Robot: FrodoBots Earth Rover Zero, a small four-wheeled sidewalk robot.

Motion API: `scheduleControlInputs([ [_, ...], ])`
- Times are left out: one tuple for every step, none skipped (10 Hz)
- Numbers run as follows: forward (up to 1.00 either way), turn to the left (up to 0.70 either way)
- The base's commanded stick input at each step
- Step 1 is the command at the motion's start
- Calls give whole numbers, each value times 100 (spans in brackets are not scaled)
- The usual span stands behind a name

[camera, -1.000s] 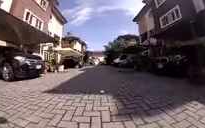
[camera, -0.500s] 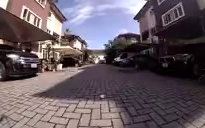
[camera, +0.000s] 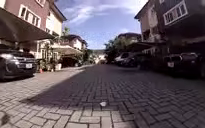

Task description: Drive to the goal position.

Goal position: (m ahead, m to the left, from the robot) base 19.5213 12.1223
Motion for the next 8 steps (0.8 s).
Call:
scheduleControlInputs([
  [69,3],
  [69,3],
  [69,3],
  [69,3],
  [69,3],
  [69,3],
  [69,3],
  [69,3],
])
